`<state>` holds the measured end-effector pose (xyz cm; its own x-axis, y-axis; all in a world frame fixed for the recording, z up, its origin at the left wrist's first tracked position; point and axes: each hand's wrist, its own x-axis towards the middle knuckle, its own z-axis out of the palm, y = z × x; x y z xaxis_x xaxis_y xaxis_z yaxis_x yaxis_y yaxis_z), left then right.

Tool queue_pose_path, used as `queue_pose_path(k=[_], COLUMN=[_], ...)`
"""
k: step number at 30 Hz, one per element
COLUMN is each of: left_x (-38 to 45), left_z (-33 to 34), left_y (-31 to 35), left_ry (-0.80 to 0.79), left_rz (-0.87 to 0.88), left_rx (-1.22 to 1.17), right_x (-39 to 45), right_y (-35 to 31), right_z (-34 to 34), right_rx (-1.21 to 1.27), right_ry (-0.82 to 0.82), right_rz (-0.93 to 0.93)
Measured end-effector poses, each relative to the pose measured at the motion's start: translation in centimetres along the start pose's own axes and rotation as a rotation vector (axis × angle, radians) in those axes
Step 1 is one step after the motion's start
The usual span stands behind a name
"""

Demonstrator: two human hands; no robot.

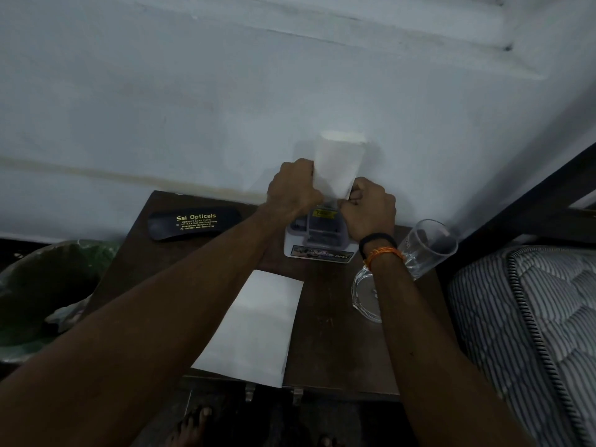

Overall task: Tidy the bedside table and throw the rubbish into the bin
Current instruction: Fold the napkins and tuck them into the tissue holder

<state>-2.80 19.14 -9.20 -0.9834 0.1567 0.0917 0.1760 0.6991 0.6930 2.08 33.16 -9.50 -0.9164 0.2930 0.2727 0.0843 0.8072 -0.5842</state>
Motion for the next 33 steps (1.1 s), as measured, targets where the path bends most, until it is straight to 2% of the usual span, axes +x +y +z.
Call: queue_pose_path(k=[6, 13, 16, 19, 27, 33], left_x=[0.1, 0.4, 0.8, 0.9, 0.5, 0.1], left_z=[0.1, -0.2, -0.4, -0.6, -0.5, -0.9], left_y=[0.7, 1.1, 0.9, 1.0, 0.8, 0.7], left_ry=[-0.007, -0.020, -0.063, -0.083, -0.063, -0.091], left_rz=[0.026, 0.027, 0.023, 0.028, 0.037, 0.020], left_rx=[0.147, 0.239, 0.205, 0.102, 0.069, 0.077], right_x=[0.4, 0.2, 0.6, 0.8, 0.7, 0.4], right_y=[-0.1, -0.4, -0.7, -0.6, -0.5, -1.0], right_z=[0.2, -0.1, -0.4, -0.3, -0.1, -0.3], right_rx=[-0.147, 0.015, 0.145, 0.098, 0.034, 0.205], right_ry=[-0.010, 0.004, 0.018, 0.023, -0.009, 0.068], right_rz=[-0.036, 0.044, 0.132, 0.149, 0.126, 0.091])
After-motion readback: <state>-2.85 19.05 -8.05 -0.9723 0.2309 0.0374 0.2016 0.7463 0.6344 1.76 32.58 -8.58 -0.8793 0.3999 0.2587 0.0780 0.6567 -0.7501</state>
